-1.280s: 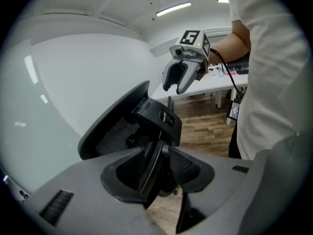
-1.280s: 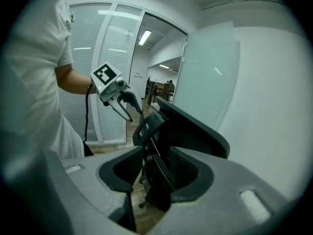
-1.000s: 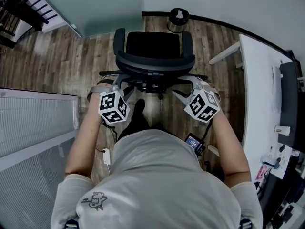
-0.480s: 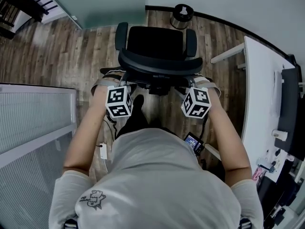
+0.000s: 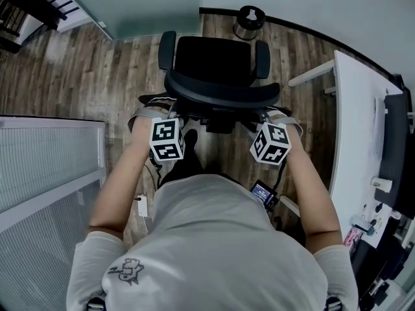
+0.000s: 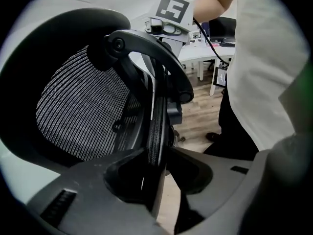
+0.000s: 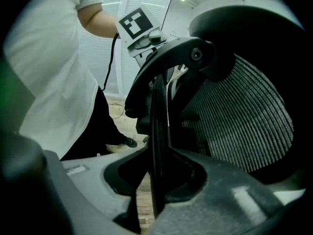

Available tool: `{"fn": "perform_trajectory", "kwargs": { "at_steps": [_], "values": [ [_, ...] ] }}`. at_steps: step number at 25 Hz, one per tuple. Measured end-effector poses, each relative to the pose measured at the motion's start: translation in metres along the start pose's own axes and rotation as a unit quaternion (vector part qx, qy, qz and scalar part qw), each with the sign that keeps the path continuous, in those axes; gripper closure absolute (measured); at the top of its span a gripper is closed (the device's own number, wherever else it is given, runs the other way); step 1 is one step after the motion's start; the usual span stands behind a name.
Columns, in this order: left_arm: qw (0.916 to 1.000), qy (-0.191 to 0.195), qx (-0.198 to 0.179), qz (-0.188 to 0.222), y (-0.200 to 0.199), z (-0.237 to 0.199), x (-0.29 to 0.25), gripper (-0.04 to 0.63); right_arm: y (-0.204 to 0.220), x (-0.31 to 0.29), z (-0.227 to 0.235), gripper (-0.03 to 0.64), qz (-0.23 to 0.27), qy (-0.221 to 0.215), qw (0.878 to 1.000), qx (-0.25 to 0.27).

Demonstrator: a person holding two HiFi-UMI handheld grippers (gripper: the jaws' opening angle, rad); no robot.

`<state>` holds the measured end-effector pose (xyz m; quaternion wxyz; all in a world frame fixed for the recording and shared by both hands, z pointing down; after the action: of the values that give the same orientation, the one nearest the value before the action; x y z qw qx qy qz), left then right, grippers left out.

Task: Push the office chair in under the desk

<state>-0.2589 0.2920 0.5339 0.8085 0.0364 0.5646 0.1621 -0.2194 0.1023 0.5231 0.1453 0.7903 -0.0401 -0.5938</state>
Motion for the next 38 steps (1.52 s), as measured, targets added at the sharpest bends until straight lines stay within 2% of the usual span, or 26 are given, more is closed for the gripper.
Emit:
{"fn": "perform_trajectory", "kwargs": {
  "at_steps": [5, 19, 38],
  "values": [
    [0.9999, -0.005, -0.009, 0.007, -0.005, 0.002, -0.002, 0.469, 0.005, 0.001, -0.001, 0.526, -0.005, 0.0, 1.0, -0.003],
    [0.9967, 0.035, -0.072, 0.011, -0.046, 0.018, -0.008, 0.469, 0.039, 0.021, -0.033, 0.528, -0.018, 0.002, 0.999, -0.049],
    [0.9809, 0.051, -0.186, 0.024, -0.147, 0.044, -0.026, 0.469, 0.123, 0.064, -0.096, 0.529, -0.044, 0.034, 0.986, -0.155]
  ]
}}
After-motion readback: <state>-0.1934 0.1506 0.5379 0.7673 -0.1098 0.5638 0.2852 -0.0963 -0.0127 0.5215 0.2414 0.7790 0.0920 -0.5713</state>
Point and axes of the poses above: the fingertips, and each gripper's own axes: x backward along the fingers, z to its right, y out of its underside, the point moved 6 cm from there along x, backward along the fingers, and after that the axes turned 6 degrees about -z, right-handed, at the moved point
